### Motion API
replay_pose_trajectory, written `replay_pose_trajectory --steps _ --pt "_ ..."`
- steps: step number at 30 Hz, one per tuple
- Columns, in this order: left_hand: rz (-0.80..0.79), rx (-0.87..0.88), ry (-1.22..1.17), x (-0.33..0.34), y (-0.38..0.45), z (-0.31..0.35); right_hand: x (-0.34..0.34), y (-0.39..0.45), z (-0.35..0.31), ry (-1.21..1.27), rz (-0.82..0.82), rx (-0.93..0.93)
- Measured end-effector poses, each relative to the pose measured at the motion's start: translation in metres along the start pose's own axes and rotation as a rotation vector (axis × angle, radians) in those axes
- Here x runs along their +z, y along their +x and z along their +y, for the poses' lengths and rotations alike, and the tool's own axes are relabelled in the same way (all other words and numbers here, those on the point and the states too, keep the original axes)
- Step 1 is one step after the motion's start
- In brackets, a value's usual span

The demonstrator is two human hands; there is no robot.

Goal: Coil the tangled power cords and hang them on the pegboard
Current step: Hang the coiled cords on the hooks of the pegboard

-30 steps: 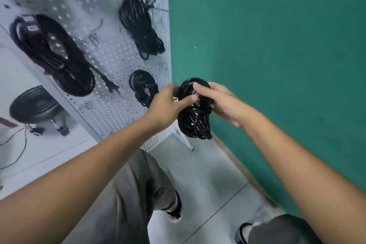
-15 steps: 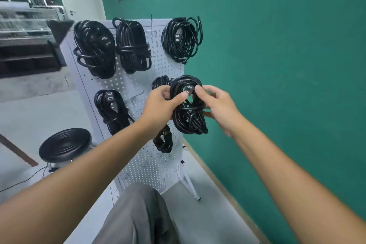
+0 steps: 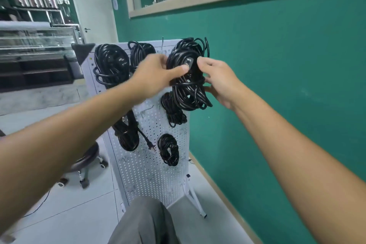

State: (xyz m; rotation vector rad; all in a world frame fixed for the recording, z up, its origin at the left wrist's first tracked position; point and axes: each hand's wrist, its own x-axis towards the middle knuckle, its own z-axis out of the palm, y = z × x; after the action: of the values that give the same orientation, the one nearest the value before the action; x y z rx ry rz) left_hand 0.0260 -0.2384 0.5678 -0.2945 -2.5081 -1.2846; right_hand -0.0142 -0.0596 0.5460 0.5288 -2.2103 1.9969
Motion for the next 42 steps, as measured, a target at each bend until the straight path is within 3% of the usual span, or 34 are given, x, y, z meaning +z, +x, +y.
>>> replay_pose_trajectory --steps 5,12,17,34,42 --pt "0.066 0.12 0.363 -0.044 0.033 0.026 0.01 0.028 -0.029 0.012 0.04 -0.133" --pt "-0.065 0.152 0.572 -0.081 0.076 0.051 0.021 0.078 -0.044 -0.006 0.063 -0.191" --pt "-0.041 0.205 0.693 -0.082 0.097 0.042 0.018 0.105 -0.04 0.0 0.013 -0.131" --pt "-0.01 0.102 0.761 -0.089 0.124 0.01 0.027 0.149 -0.054 -0.297 -0.139 -0.134" --pt "0.018 0.072 0.711 -0.087 0.143 -0.002 0.028 0.171 -0.055 -0.313 -0.164 -0.064"
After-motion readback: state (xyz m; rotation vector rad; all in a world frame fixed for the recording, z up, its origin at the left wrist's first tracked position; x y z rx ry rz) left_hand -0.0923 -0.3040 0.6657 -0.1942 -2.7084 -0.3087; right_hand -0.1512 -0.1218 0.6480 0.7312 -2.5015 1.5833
